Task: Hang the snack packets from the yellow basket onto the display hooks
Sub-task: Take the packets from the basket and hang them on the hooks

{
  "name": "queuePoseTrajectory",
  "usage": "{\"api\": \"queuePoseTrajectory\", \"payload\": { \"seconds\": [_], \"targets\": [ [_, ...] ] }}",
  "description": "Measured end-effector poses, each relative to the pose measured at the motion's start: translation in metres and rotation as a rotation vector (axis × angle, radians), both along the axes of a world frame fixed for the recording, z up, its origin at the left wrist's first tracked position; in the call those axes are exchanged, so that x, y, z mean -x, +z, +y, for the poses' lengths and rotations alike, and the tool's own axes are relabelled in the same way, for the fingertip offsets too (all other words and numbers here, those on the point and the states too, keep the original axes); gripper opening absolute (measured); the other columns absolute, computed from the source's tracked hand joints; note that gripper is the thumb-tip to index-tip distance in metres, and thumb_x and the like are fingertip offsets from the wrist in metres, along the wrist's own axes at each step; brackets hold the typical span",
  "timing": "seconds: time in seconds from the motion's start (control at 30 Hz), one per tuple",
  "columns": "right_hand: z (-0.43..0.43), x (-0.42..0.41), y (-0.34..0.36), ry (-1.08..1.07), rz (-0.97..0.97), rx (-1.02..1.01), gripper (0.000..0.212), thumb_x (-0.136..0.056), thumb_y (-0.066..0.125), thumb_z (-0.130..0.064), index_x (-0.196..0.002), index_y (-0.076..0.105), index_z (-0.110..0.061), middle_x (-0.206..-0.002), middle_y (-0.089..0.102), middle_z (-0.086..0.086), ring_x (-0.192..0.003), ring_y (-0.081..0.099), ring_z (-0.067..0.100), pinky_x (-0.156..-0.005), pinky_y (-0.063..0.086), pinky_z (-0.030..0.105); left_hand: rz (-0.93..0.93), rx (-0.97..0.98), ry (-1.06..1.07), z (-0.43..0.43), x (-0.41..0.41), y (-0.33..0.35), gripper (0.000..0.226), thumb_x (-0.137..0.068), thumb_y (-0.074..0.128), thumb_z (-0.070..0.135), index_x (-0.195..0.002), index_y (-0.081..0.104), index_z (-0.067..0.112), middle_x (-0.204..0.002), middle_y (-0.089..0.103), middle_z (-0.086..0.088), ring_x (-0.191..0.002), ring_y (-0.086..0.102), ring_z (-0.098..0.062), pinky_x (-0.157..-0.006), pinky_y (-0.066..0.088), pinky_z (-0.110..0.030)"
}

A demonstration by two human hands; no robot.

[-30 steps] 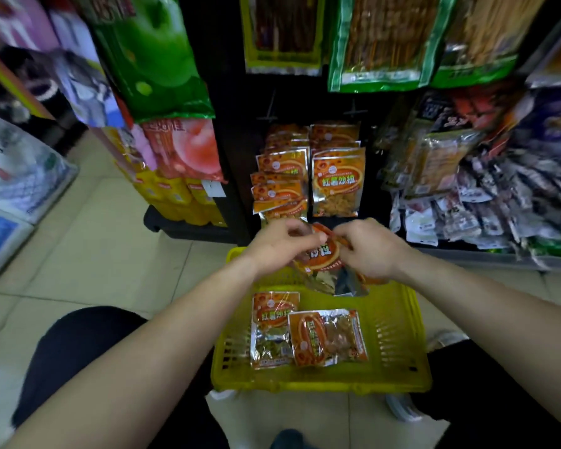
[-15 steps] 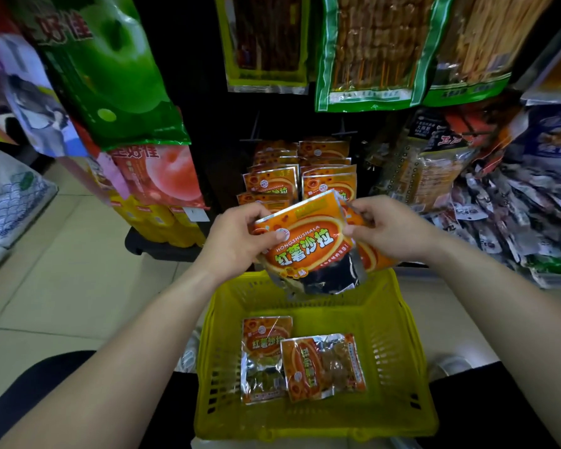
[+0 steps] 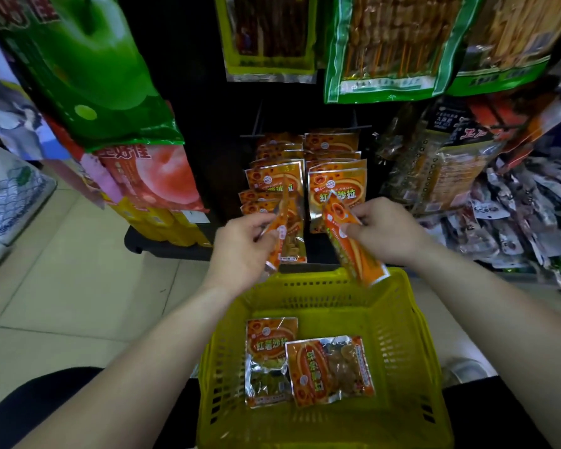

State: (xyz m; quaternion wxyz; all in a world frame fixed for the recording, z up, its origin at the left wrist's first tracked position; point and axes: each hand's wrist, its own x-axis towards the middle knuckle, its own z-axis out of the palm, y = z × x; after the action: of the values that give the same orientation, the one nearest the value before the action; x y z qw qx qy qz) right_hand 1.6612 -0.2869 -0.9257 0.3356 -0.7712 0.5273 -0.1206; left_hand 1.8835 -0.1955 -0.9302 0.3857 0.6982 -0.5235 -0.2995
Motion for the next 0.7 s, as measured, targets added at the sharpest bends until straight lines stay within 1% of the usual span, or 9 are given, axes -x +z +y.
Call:
{"api": "queuePoseTrajectory", "payload": {
  "seconds": [0.1,0.2,0.33,0.4,0.47,0.53,0.6,0.67,0.7],
  "targets": [
    [0.009,-0.017,-0.006,-0.004,-0.043,-0.009,0.033,-0.095,0.062,-0.023,-0.066,0.062,-0.007,-0.058,0.06,0.005,-0.056,0.057,0.016,-0.056,0.042,0.029,-0.002,0.047,-0.097,0.005,0.023,0.0,0.027,-0.097,0.064,0.015,-0.122,0.071,0.018,-0.102,0.067,0.027,-0.094,0.062,0.019,-0.083,0.049,-0.006],
    [0.013,-0.025,-0.008,-0.055,-0.158,-0.052,0.034,-0.097,0.057,-0.021,-0.07,0.063,-0.002,-0.065,0.065,0.01,-0.062,0.061,0.023,-0.06,0.044,0.032,0.041,0.048,-0.2,0.009,0.043,-0.004,0.028,-0.098,0.06,0.015,-0.122,0.071,0.025,-0.105,0.072,0.023,-0.101,0.065,0.009,-0.09,0.053,-0.02],
    [0.012,-0.025,-0.009,-0.125,-0.283,-0.168,0.031,-0.097,0.054,-0.022,-0.077,0.067,-0.001,-0.067,0.068,0.007,-0.065,0.063,0.02,-0.068,0.048,0.033,0.088,-0.009,-0.177,0.012,0.054,-0.008,0.037,-0.095,0.06,0.031,-0.132,0.066,0.028,-0.102,0.077,0.01,-0.096,0.072,-0.014,-0.088,0.057,-0.042],
    [0.013,-0.024,-0.003,-0.169,-0.428,-0.281,0.032,-0.098,0.053,-0.03,-0.084,0.071,-0.007,-0.073,0.072,0.008,-0.07,0.07,0.023,-0.068,0.058,0.039,0.134,-0.036,-0.171,0.01,0.055,-0.006,0.042,-0.091,0.065,0.034,-0.134,0.063,0.032,-0.105,0.076,0.007,-0.099,0.071,-0.013,-0.09,0.057,-0.041],
    [0.015,-0.022,0.002,-0.171,-0.502,-0.364,0.032,-0.098,0.056,-0.036,-0.089,0.074,-0.01,-0.08,0.075,0.008,-0.075,0.073,0.021,-0.062,0.06,0.036,0.178,-0.076,-0.193,0.008,0.057,-0.004,0.047,-0.086,0.065,0.042,-0.133,0.063,0.035,-0.103,0.075,0.015,-0.096,0.069,-0.004,-0.089,0.058,-0.038],
    [0.013,-0.017,0.003,-0.1,-0.412,-0.298,0.026,-0.094,0.062,-0.034,-0.088,0.074,-0.012,-0.077,0.074,0.005,-0.074,0.073,0.019,-0.063,0.061,0.036,0.228,-0.134,-0.219,0.007,0.059,-0.003,0.044,-0.086,0.065,0.039,-0.129,0.066,0.036,-0.086,0.072,0.016,-0.08,0.067,-0.005,-0.08,0.059,-0.039],
    [0.009,-0.012,0.001,-0.071,-0.319,-0.232,0.027,-0.085,0.059,-0.03,-0.086,0.072,-0.006,-0.079,0.071,0.017,-0.072,0.07,0.026,-0.074,0.06,0.051,0.279,-0.186,-0.221,0.005,0.061,-0.001,0.034,-0.091,0.065,0.023,-0.125,0.07,0.03,-0.078,0.07,0.007,-0.071,0.065,-0.013,-0.073,0.057,-0.037],
    [0.003,-0.005,0.001,-0.059,-0.3,-0.227,0.029,-0.083,0.054,-0.023,-0.085,0.067,0.003,-0.084,0.068,0.026,-0.071,0.066,0.033,-0.08,0.055,0.059,0.238,-0.177,-0.233,0.001,0.057,0.004,0.028,-0.094,0.063,0.012,-0.116,0.072,0.025,-0.086,0.073,-0.003,-0.077,0.068,-0.023,-0.074,0.055,-0.038],
    [0.0,-0.002,0.002,-0.028,-0.289,-0.238,0.026,-0.088,0.054,-0.019,-0.087,0.069,0.002,-0.085,0.071,0.022,-0.076,0.069,0.033,-0.083,0.055,0.057,0.2,-0.137,-0.22,-0.002,0.053,0.007,0.025,-0.094,0.063,0.01,-0.111,0.073,0.024,-0.089,0.074,-0.003,-0.083,0.069,-0.02,-0.073,0.055,-0.033]
  ]
}}
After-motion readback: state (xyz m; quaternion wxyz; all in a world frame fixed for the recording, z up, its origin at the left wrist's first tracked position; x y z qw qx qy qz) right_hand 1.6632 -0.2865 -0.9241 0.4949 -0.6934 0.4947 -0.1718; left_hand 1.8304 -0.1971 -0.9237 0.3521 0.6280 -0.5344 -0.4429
